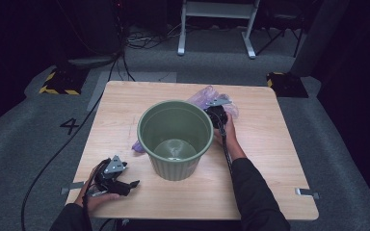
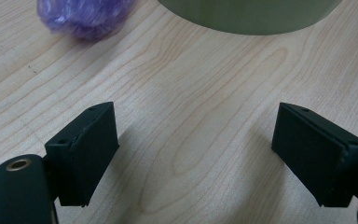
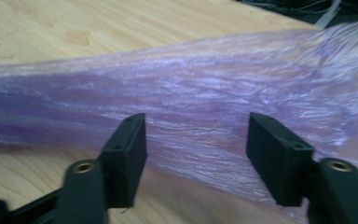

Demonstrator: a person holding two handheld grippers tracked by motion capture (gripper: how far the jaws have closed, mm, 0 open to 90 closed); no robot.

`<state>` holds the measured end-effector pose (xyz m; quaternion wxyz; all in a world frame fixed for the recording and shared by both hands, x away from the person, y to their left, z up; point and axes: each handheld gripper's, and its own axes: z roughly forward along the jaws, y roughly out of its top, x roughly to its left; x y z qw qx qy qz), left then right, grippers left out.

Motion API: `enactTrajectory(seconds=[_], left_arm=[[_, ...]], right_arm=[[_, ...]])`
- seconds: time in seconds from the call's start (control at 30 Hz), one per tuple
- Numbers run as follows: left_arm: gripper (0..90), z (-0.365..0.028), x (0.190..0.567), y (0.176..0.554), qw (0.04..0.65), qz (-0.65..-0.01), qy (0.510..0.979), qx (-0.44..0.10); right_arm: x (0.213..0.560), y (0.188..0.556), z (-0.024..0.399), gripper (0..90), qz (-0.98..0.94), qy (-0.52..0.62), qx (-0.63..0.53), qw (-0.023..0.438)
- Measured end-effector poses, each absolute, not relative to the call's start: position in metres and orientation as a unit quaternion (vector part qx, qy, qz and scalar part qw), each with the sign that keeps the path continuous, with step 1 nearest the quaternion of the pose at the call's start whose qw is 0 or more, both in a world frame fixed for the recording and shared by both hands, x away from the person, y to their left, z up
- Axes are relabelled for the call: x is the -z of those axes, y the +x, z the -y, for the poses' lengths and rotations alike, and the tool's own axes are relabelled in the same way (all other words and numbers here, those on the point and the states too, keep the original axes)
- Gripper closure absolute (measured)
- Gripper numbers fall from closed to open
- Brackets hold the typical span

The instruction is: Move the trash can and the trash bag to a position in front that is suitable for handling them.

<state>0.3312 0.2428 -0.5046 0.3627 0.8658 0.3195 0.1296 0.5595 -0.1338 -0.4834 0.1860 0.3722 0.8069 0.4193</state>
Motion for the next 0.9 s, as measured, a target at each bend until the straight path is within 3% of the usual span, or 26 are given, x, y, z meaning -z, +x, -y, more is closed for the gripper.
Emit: enactTrajectory(seconds=[0.17,0.4,0.5,0.9], left_arm=[[13.9,-0.243,0.505,0.331,0.363,-0.319,0.866,-0.129],[13.9,-0.243,0.505,0.331,0.363,-0.319,0.866,-0.13],[13.9,-0.243,0.505,0.331,0.363,-0.319,0.866,-0.129],[13.6,-0.242,0.504,0.332,0.363,-0.318,0.867,-0.127]], right_arm=[[0.491,0.564,0.126,54.0,-0.821,0.369,-0.395,0.183],[0.494,0.563,0.116,82.5,-0.838,0.358,-0.37,0.182],[0.494,0.562,0.118,89.0,-0.839,0.358,-0.371,0.178],[0.489,0.538,0.173,90.0,-0.821,0.385,-0.374,0.197]])
